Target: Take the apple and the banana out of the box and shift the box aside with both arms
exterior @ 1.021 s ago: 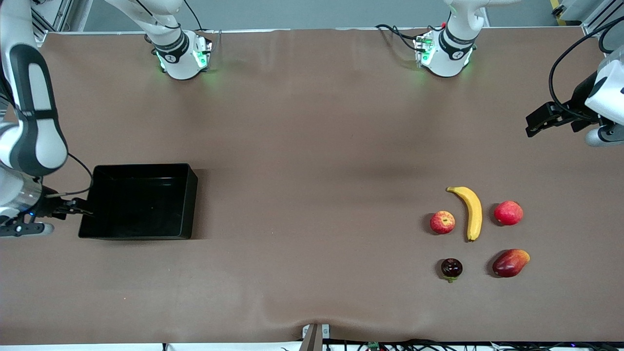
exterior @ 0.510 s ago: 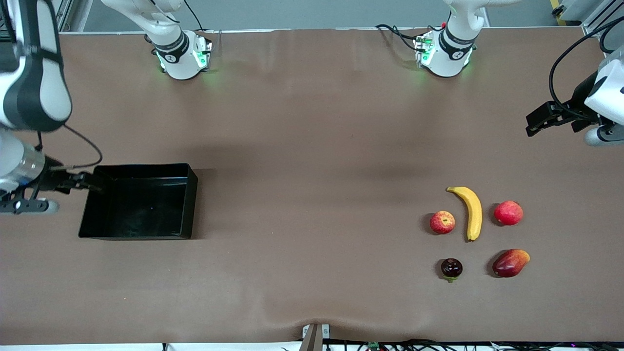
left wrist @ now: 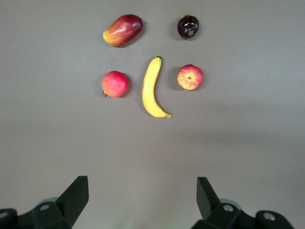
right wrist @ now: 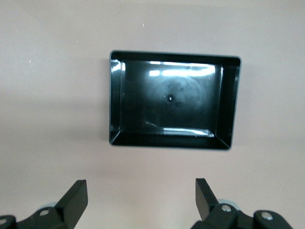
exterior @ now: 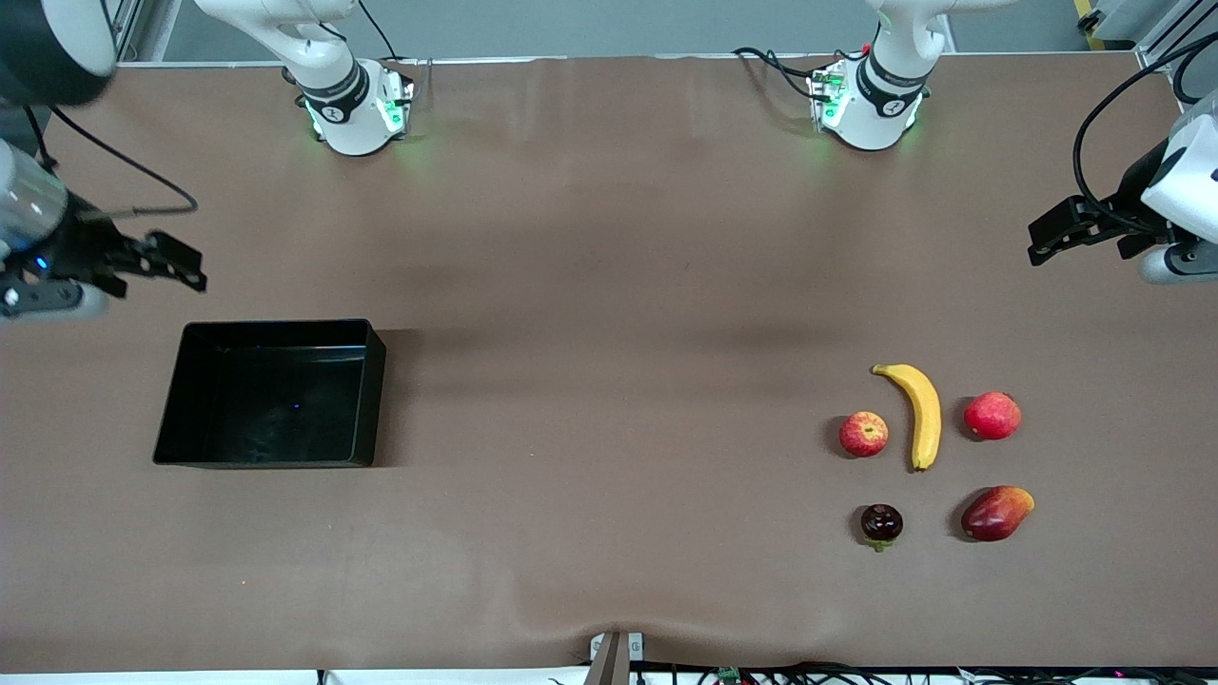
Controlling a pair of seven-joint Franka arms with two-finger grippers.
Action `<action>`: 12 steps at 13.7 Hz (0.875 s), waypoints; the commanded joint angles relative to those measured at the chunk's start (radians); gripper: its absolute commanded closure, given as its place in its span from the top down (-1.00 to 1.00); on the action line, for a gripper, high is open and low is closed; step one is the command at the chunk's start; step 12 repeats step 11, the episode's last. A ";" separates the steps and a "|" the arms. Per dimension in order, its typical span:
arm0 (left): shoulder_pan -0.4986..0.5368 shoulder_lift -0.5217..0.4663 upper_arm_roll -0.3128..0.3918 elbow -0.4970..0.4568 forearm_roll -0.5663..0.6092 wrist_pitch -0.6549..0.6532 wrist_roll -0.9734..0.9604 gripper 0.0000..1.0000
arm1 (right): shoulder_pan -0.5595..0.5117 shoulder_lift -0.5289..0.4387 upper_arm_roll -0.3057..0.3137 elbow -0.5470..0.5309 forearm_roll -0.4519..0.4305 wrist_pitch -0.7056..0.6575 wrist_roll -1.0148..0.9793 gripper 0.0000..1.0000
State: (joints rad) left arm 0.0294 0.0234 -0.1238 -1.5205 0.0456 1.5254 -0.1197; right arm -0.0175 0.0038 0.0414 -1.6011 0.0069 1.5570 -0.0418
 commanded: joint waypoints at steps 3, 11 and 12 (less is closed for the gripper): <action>0.012 -0.008 0.007 0.013 -0.018 -0.013 0.038 1.00 | 0.027 -0.021 0.003 0.095 0.018 -0.141 0.097 1.00; 0.006 -0.010 0.001 0.016 -0.018 -0.019 0.037 1.00 | 0.021 -0.019 -0.005 0.093 0.036 -0.130 0.079 1.00; 0.006 -0.010 0.001 0.016 -0.018 -0.019 0.037 1.00 | 0.021 -0.019 -0.005 0.093 0.036 -0.130 0.079 1.00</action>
